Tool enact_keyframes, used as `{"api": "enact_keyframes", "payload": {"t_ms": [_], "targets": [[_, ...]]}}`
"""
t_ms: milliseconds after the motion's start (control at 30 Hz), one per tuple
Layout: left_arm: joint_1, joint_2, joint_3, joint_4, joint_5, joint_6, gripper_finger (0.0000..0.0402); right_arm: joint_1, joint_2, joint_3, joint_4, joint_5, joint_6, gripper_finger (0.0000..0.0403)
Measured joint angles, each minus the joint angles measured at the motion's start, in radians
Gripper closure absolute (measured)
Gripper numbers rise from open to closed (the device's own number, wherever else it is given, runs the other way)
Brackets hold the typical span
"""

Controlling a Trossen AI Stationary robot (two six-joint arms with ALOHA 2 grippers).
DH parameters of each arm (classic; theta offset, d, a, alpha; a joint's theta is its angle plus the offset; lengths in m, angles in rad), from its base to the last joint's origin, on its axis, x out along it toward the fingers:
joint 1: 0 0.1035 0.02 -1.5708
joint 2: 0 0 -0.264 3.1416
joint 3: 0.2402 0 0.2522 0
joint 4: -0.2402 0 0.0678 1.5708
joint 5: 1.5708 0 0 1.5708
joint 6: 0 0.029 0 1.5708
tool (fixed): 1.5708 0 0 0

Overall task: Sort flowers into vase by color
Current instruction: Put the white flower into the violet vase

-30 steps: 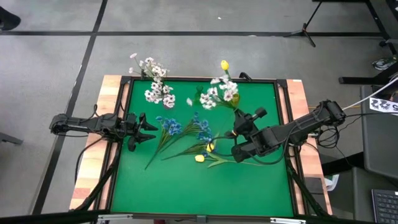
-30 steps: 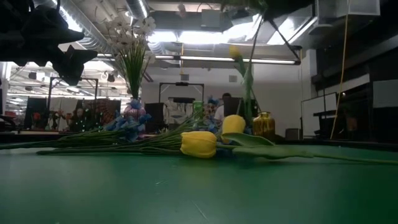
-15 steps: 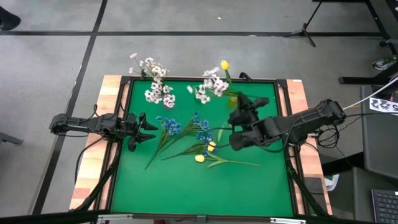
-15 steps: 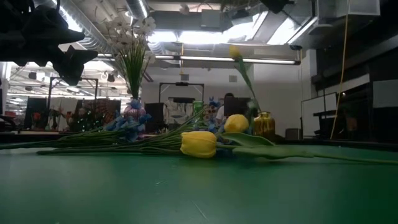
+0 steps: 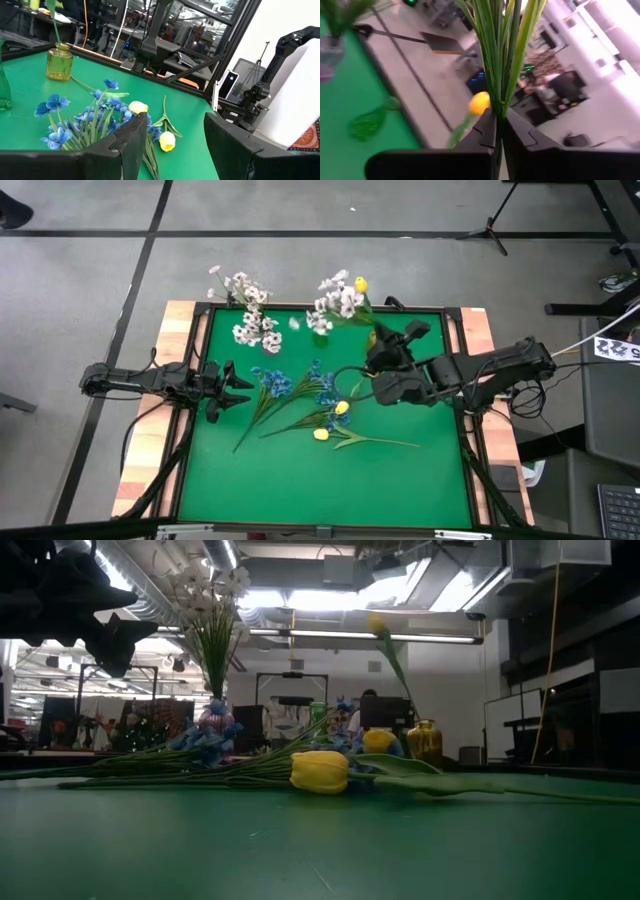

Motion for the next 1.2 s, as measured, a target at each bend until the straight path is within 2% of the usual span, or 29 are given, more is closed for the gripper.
{"api": "enact_keyframes", "payload": {"t_ms": [167,267,367,433,500,567,667,800,1000,1200], "targets": [[0.000,0.000,0.000,0.000,-0.001,-0.001,0.0208,-0.019,0.000,-0.124,0.152,-0.074,0.124,0.0397],[0.000,0.000,0.000,0.000,-0.001,-0.007,0.0208,-0.058,0.001,-0.224,0.393,-0.167,0.116,0.0397],[0.000,0.000,0.000,0.000,-0.001,-0.020,0.0208,-0.127,0.001,-0.340,0.803,-0.344,-0.036,0.0397],[0.000,0.000,0.000,0.000,-0.001,-0.027,0.0208,-0.187,0.001,-0.427,1.144,-0.550,-0.165,0.0397],[0.000,0.000,0.000,0.000,-0.002,-0.029,0.0208,-0.249,0.019,-0.507,1.482,-0.726,-0.218,0.0397],[0.000,0.000,0.000,0.000,-0.001,-0.029,0.0208,-0.308,0.035,-0.581,1.724,-0.811,-0.221,0.0397],[0.000,0.000,0.000,0.000,-0.001,-0.029,0.0208,-0.385,0.086,-0.650,1.985,-0.928,-0.180,0.0397],[0.000,0.000,0.000,0.000,-0.002,-0.029,0.0208,-0.436,0.194,-0.643,2.156,-1.067,-0.124,0.0397],[0.000,0.000,0.000,0.000,-0.003,-0.033,0.0208,-0.469,0.380,-0.568,2.316,-1.129,-0.088,0.0397],[0.000,0.000,0.000,0.000,-0.004,-0.041,0.0208,-0.499,0.561,-0.422,2.368,-1.154,0.000,0.0393]]}}
